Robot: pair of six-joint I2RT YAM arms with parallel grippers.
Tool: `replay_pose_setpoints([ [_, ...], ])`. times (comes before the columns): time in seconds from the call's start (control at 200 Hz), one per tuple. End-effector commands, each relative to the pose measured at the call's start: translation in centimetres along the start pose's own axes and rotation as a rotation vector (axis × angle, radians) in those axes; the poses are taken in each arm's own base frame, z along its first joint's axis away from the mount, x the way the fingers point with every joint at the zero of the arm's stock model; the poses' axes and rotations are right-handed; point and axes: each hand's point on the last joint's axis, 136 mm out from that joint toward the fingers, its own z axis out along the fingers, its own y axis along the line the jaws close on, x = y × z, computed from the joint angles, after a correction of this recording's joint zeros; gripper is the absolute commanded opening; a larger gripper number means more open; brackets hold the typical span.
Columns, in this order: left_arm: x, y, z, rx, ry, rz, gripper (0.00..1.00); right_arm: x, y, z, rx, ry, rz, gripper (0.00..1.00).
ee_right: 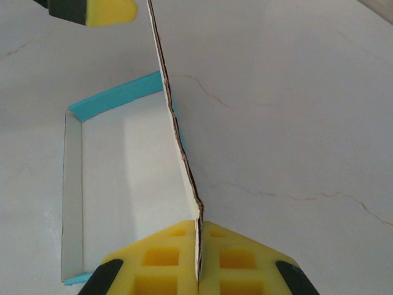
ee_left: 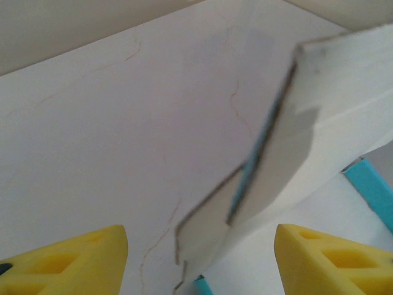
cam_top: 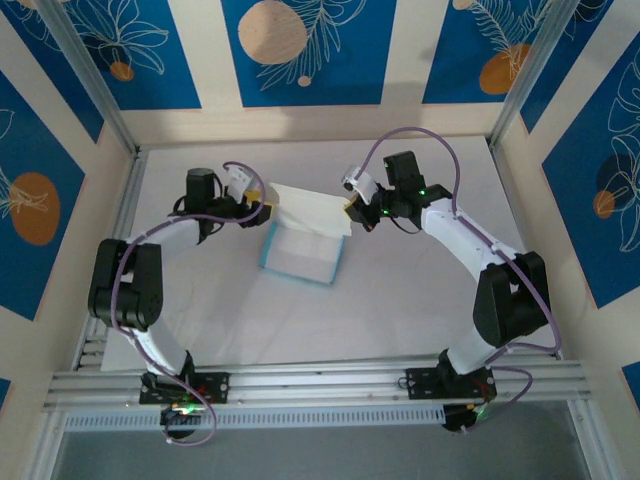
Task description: Fold the paper box
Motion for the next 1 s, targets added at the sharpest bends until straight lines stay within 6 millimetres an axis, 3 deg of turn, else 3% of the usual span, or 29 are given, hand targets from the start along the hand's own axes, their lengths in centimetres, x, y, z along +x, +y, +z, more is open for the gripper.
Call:
replay_pose_setpoints([
  [0.0, -0.1, 1.0, -0.8, -0.05, -0.008, 0.042, 0.65, -0.5, 0.7, -0.3, -0.032, -0.013, -0.035, 0.0],
  [0.235, 0.0, 1.3, -0.6, -0.047, -0.009, 0.069, 0.65, -0.6, 1.5, -0.6, -0.063, -0.027, -0.059, 0.0],
  [0.395, -1.3, 0.2, -0.4, 0.021, -0.056, 0.09, 0.6, -0.7, 1.7, -0.7, -0.077, -0.032, -0.057, 0.0],
  [0.495, -1.6, 0.2, -0.5, 0.029, -0.052, 0.08, 0.45, -0.8, 1.2, -0.5, -0.061, -0.022, -0.039, 0.0],
  [0.58, -1.6, -0.3, -0.7, 0.046, -0.042, 0.079, 0.16, -0.8, 0.9, -0.3, -0.045, -0.014, -0.028, 0.0],
  [0.645, -1.2, -0.6, -0.7, 0.056, -0.03, 0.068, 0.0, -0.8, 0.7, -0.1, -0.039, -0.01, -0.024, 0.0],
  [0.86, -1.2, -1.9, -0.7, 0.063, -0.059, 0.051, 0.0, -0.9, 0.9, 0.7, -0.031, 0.005, -0.026, 0.0],
  [0.995, -1.3, -1.5, -0.8, 0.028, -0.082, 0.051, 0.0, -0.9, 1.2, 1.0, -0.04, 0.016, -0.03, 0.0],
])
